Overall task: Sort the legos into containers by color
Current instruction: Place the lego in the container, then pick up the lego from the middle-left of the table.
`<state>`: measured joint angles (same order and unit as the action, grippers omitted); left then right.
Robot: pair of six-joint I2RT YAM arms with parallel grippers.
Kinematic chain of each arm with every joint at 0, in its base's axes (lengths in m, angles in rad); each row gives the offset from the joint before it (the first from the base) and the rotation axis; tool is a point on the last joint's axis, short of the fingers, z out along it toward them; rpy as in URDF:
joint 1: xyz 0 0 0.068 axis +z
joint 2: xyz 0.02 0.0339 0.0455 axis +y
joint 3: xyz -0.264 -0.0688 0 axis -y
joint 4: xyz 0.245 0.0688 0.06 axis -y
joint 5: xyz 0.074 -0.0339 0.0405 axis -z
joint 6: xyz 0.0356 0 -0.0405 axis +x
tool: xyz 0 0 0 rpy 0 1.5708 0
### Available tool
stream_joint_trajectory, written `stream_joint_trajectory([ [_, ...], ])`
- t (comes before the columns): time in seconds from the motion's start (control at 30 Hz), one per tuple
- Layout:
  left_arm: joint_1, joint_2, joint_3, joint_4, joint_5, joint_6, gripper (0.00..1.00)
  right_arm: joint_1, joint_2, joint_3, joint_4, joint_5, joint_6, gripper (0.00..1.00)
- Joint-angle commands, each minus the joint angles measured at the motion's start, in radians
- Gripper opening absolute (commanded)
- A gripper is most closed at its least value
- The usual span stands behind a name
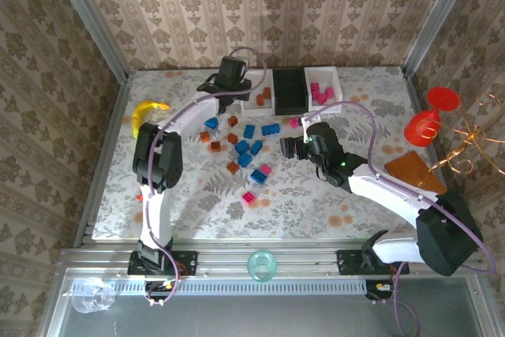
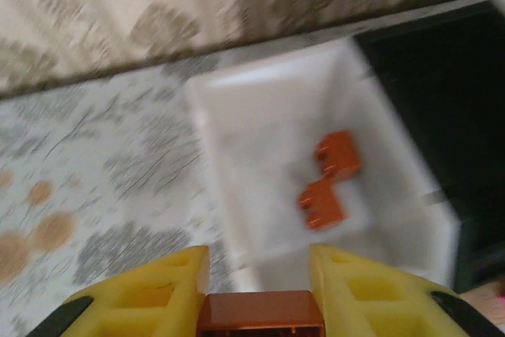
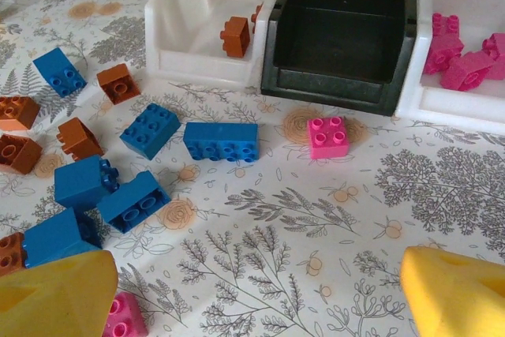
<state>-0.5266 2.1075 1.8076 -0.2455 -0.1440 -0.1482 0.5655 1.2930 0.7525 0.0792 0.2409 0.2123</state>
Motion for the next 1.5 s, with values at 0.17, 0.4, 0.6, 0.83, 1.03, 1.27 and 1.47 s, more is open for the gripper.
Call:
stream_joint_trajectory([
  [0.17, -0.005, 0.291, 0.376, -0.109, -0.027, 0.088, 0.34, -0.006, -0.031, -0.013, -0.007, 0.044, 0.010, 0.94],
  [0.4, -0.004, 0.506, 0.773, -0.282, -0.046, 0.121, 0.47, -0.006, -0.028, -0.013, -0.005, 0.049, 0.009, 0.94],
  [0.6, -0.009, 0.356, 0.619, -0.277, -0.058, 0.112, 0.66, -0.006, -0.018, -0.013, 0.000, 0.048, 0.009, 0.94],
  [0.83, 0.000, -0.150, -0.145, -0.013, -0.045, 0.073, 0.72, -0.003, -0.019, -0.021, 0.041, -0.087, -0.036, 0.94],
  [1.03, 0.139, -0.424, -0.585, 0.051, 0.113, -0.017, 0.76, 0.029, 0.008, -0.022, 0.084, -0.163, -0.052, 0.94],
  [1.27, 0.232, -0.344, -0.622, 0.007, 0.148, -0.110, 0.83, 0.036, 0.029, -0.012, 0.077, -0.146, -0.039, 0.94],
  [1.47, 0.260, -0.218, -0.571, -0.008, 0.151, -0.146, 0.75, 0.040, 0.018, -0.019, 0.084, -0.132, -0.035, 0.94],
])
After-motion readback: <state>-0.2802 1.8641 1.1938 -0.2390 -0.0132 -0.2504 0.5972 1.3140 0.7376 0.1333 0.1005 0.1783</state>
